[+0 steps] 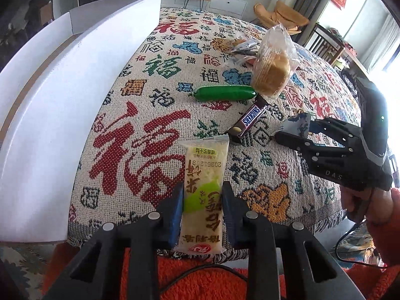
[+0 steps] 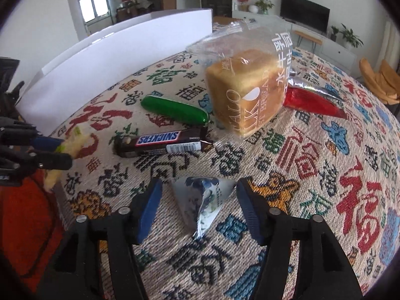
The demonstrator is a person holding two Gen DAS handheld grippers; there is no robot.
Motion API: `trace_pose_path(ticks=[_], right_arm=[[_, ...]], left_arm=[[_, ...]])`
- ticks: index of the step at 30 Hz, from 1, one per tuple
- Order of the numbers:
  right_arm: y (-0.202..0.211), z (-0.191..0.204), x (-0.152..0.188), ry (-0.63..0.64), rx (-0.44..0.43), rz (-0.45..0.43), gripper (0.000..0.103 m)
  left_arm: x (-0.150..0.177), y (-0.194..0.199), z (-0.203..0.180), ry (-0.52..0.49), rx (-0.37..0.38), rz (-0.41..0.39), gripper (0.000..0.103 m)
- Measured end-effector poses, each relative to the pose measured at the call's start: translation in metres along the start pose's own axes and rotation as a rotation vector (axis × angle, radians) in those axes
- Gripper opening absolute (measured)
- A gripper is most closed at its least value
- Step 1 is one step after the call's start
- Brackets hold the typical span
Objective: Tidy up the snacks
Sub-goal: 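Grasp the triangular pack with the right gripper while the left grasps the yellow-green stick pack, then carry both packs over the white box and open both grippers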
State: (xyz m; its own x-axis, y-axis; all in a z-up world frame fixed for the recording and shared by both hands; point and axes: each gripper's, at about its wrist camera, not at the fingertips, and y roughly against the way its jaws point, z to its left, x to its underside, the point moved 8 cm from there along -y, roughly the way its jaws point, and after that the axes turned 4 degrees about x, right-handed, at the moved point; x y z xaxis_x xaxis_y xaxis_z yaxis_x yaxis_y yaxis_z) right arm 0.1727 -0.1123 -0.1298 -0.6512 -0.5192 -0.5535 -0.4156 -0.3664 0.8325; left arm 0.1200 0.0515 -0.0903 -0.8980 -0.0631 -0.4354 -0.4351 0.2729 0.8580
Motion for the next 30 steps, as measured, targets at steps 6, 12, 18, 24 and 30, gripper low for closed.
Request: trace_pose_path(ticks=[6,12,18,24,30], right_arm=[[0.016,-0.004,-0.003,-0.037,-0.037,-0.001,0.034],[0.044,-0.004,-0.009,-0.103,-0.094,-0.045,0.034],[0.079,0.027,-0.052,-0.077,-0.176,-0.134,0.034],[0.1,0.101,-0.152,0.014,-0.339,-0.25,0.034],[0.05,0.168,-0.261,0.01,-0.402,-0.241,0.037]], left_arm=[[0.008,0.025,0.003,0.076,0.04,-0.069,0.029],[0.01,0.045,-0.009,0.102,0.088,-0.119,0.029],[-0.018,0.099,0.008,0.152,0.145,-0.212,0.029],[-0.061,0.154,0.093,0.254,-0.004,-0.3,0.029],[-0.082,0.15,0.186,0.424,-0.216,-0.294,0.033]])
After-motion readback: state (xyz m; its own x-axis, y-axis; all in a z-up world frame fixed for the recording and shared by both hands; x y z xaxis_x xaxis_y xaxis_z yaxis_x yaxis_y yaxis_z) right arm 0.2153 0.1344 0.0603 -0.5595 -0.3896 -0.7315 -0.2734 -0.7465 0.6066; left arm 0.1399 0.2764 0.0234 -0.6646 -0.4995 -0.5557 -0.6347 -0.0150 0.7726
